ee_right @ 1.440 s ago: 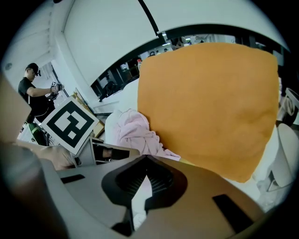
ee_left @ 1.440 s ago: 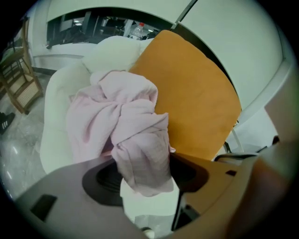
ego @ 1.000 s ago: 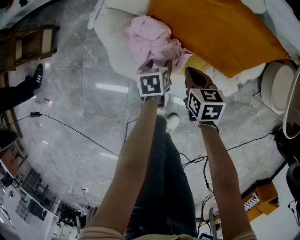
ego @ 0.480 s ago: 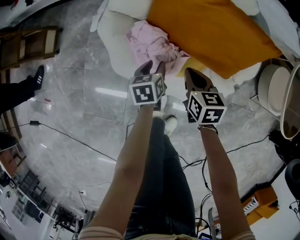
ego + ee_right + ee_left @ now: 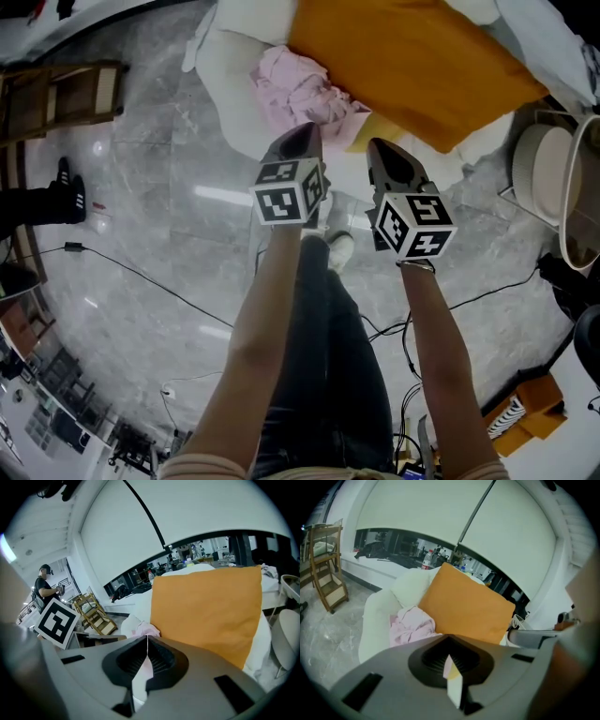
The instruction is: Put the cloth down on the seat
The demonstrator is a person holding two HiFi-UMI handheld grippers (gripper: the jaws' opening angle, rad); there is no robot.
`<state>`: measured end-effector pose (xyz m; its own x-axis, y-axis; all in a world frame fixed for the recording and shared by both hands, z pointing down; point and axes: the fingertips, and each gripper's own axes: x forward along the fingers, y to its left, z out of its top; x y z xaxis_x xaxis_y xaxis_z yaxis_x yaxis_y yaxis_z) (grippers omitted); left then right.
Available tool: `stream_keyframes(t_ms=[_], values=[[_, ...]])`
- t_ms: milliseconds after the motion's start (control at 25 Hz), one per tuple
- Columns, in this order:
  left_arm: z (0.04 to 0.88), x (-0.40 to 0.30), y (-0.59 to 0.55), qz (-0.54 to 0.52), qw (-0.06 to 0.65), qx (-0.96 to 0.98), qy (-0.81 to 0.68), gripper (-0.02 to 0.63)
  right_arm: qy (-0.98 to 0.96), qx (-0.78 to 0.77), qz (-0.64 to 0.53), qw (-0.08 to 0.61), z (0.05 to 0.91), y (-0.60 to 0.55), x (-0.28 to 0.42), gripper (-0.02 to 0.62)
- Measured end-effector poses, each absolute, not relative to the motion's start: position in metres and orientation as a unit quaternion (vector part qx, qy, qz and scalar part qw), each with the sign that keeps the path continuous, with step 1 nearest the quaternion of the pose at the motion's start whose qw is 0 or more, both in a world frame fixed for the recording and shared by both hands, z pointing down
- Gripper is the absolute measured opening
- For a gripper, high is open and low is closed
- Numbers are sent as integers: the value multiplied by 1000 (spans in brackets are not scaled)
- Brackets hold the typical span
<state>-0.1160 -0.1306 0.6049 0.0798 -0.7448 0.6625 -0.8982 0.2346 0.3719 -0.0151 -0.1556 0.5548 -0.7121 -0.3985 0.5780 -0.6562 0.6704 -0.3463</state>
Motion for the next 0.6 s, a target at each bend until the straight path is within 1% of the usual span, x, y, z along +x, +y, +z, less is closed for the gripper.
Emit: stream_keyframes(t_ms=[600], values=[[477, -90, -101, 72, 300, 672, -673, 12, -909, 317, 232, 139, 440, -142, 13, 8]])
